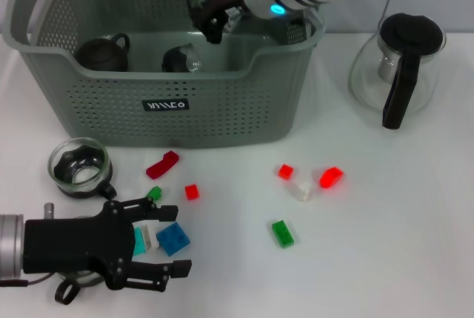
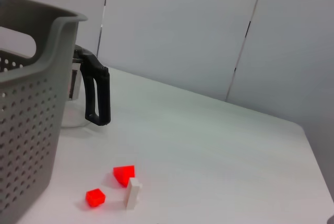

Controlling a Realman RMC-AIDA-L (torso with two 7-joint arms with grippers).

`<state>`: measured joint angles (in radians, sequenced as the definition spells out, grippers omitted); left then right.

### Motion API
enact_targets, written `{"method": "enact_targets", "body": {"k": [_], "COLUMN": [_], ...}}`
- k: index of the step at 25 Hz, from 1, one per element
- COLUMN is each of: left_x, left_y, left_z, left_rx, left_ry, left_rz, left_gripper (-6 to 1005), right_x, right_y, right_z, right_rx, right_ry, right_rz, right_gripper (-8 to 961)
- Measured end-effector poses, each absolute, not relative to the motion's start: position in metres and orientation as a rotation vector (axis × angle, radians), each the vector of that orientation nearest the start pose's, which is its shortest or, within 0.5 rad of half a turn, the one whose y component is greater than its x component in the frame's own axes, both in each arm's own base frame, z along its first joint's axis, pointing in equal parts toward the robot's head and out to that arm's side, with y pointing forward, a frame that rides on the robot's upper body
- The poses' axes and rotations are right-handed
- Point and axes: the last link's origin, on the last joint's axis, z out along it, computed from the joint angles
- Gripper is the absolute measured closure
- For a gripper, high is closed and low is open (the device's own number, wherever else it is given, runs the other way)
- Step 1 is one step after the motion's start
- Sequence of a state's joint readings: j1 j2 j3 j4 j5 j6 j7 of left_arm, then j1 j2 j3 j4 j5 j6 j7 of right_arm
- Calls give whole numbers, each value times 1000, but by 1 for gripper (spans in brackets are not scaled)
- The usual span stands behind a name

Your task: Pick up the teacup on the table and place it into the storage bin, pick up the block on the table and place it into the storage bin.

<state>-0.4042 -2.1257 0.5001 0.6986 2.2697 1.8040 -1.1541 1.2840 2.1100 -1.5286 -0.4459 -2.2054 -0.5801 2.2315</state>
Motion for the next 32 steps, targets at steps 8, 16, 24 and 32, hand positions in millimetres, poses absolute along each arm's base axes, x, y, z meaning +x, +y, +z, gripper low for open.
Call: {"method": "enact_targets", "body": {"k": [8, 16, 24, 32], "left_x": [-299, -300, -300, -301], "left_y": [255, 252, 252, 251], "left_z": [-8, -9, -10, -10], "left_rx": [-2876, -2874, -2873, -2872], "left_ry": [-531, -539, -540, -544], "left_rz": [-676, -681, -681, -681], "left_gripper": [96, 96, 96, 97], "right_x": [42, 51, 51, 52], "right_y": [469, 471, 469, 467], "right_z": [-105, -100, -100, -97], "right_rx": [-2578, -2548, -2562, -2581], "right_ry": [328, 372, 400, 419], "right_rz": [-62, -157, -167, -182], "right_gripper": [889, 888, 889, 888]}}
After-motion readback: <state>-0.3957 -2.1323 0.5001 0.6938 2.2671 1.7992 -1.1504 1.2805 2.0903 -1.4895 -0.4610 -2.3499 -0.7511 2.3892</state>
